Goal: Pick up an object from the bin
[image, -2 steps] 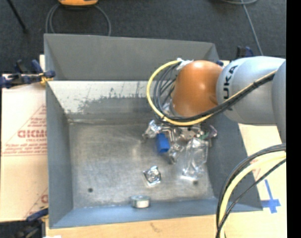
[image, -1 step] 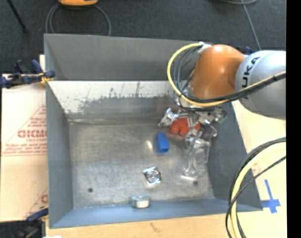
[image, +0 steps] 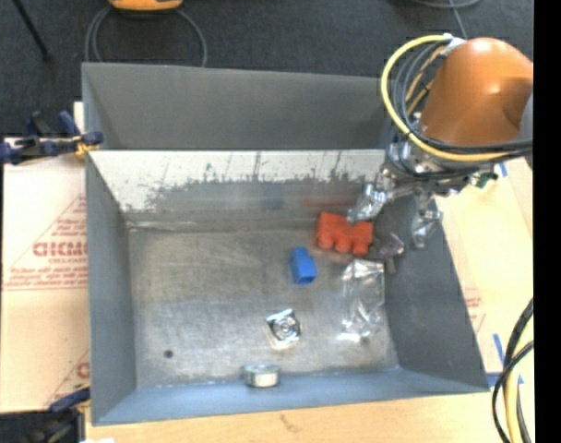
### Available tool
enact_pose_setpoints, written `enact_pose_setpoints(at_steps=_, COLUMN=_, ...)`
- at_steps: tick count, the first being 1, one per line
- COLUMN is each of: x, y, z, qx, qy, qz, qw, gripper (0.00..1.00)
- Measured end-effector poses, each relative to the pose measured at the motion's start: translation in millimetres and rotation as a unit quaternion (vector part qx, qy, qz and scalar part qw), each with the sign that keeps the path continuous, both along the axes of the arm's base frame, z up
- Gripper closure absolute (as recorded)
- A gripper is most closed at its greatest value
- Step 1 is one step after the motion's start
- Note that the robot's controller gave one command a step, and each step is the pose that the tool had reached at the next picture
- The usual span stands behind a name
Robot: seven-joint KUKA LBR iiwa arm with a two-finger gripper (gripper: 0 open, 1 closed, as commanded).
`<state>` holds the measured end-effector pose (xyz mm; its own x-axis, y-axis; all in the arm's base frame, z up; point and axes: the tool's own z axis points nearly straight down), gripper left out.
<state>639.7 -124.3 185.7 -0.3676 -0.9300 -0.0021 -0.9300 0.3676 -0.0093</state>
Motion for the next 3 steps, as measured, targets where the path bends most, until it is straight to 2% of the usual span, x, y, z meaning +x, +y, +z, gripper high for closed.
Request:
enact_pose_setpoints(at_steps=1, x=-9.7, y=2.3, z=-69.7, qx=0.001, qy=-0.0006, qz=-0.298, qw=0.9545, gripper=0.00)
enact_pose_setpoints(at_steps=2, x=20.8, y=-30.5, z=-91.9, qx=0.009, qy=-0.0041, qz=-0.331, qw=0.9436, gripper=0.00)
enact_pose_setpoints(at_steps=3, x=-6.3, y=-12.2, z=-92.0, qx=0.007, qy=-0.0128, qz=-0.384, qw=0.9234, gripper=0.00)
